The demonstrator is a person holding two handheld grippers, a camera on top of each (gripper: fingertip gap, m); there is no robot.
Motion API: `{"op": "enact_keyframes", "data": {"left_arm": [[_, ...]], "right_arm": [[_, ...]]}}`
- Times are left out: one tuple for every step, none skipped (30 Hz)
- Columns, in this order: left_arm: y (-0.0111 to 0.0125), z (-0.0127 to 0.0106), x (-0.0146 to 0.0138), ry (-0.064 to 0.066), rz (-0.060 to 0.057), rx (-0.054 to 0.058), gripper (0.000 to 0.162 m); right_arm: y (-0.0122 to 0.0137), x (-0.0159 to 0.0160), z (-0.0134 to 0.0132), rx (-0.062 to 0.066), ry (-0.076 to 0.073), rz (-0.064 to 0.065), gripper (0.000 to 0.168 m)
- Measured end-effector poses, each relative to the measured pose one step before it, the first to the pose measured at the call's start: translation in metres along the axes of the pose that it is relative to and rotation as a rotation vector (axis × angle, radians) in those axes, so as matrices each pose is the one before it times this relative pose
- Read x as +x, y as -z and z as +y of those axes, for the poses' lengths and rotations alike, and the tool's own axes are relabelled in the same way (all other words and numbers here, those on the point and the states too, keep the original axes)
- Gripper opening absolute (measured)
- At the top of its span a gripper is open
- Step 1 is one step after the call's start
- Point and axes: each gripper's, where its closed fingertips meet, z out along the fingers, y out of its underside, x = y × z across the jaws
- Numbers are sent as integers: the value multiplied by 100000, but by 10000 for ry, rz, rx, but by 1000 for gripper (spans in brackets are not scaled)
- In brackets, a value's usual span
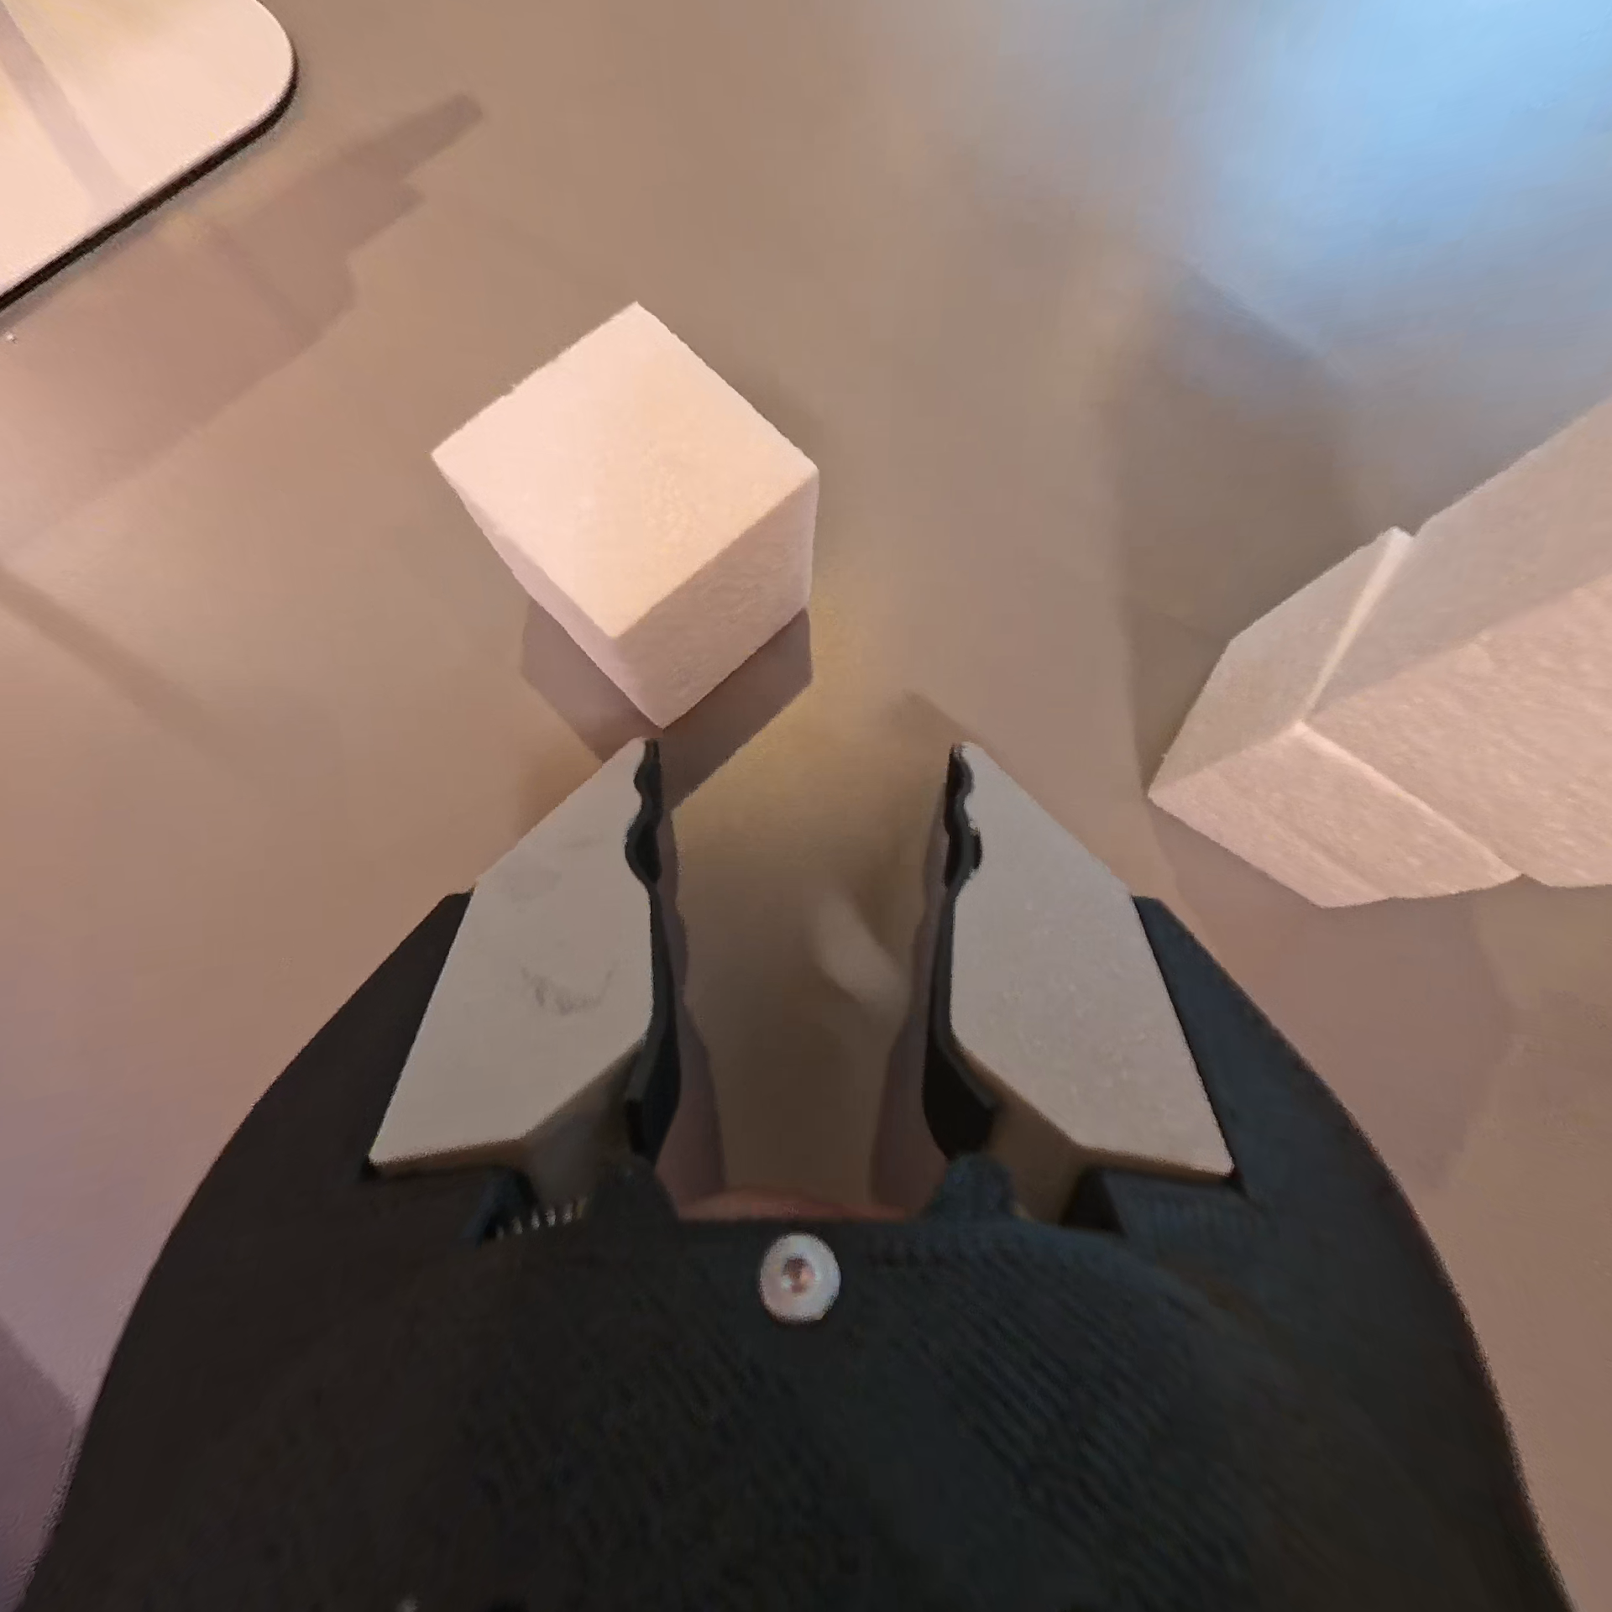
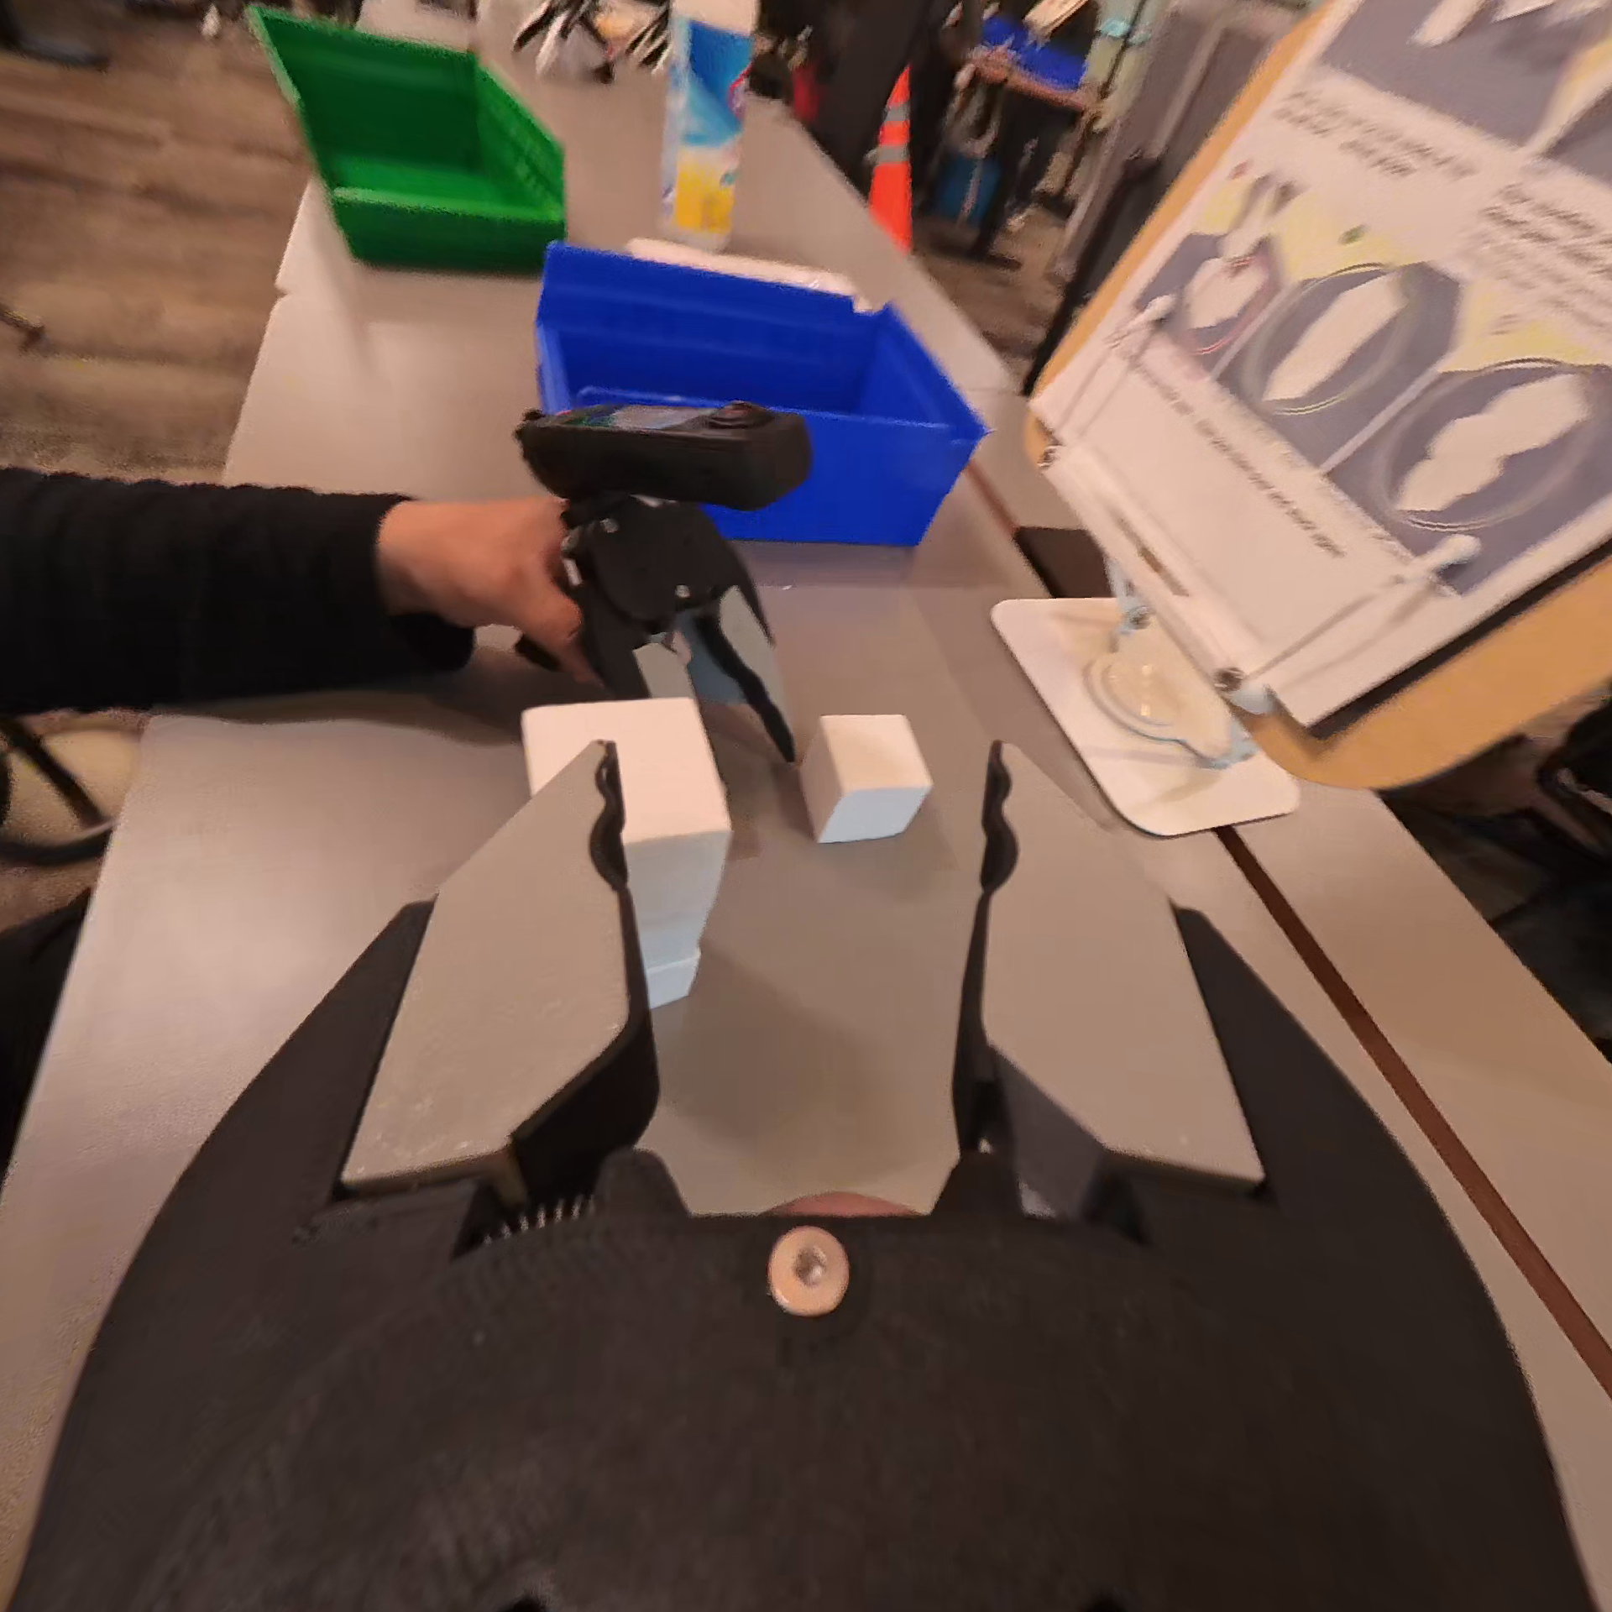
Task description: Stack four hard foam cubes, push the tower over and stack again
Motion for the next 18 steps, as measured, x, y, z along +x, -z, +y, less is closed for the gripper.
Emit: {"op": "enact_keyframes", "data": {"left_arm": [[77, -315, -29, 199, 13, 187, 66], [82, -418, -16, 267, 3, 242, 68], [77, -528, 32, 315, 13, 309, 74], [74, -627, 121, 319, 47, 381, 78], [22, -657, 62, 312, -19, 403, 78], [-43, -521, -193, 260, -191, 322, 78], [-110, -298, -423, 135, -361, 194, 78], [-174, -130, -494, 12, -432, 92, 78], [-232, -26, -449, -33, -430, 39, 78], [-287, 11, -267, -18, -326, 25, 79], [-309, 17, -11, 15, -172, 18, 79], [-293, 20, 55, 37, -139, -14, 79], [-244, -47, -49, 4, -215, -25, 79], [-164, -195, -50, -64, -223, 49, 79], [-128, -219, -40, -89, -194, 68, 79], [-159, -86, -36, -105, -163, -13, 78], [-224, 74, -54, -109, -161, -112, 77], [-267, 161, -71, -90, -130, -170, 74]], "right_arm": [[483, 658, 298, 216, -106, 318, 81], [474, 619, 432, 181, -122, 298, 80], [447, 560, 547, 147, -154, 251, 78], [369, 440, 616, 127, -196, 149, 78], [281, 281, 712, 49, -250, 14, 76], [169, 321, 742, -64, -282, 15, 75], [116, 431, 679, -100, -229, 89, 75], [99, 481, 500, -81, -137, 168, 75], [91, 470, 286, -34, -75, 211, 75], [55, 307, 32, 45, -60, 151, 75], [14, 19, -120, 64, -65, 13, 74], [-22, -163, -162, 54, -26, -63, 74], [-24, -157, -135, 28, 51, -15, 73], [-41, -104, -31, -23, 134, 65, 72], [-56, -92, 46, -76, 194, 90, 72], [-80, -143, 95, -114, 204, 56, 72], [-107, -126, 72, -89, 178, 71, 71], [-120, -119, 16, -40, 152, 77, 71]]}}
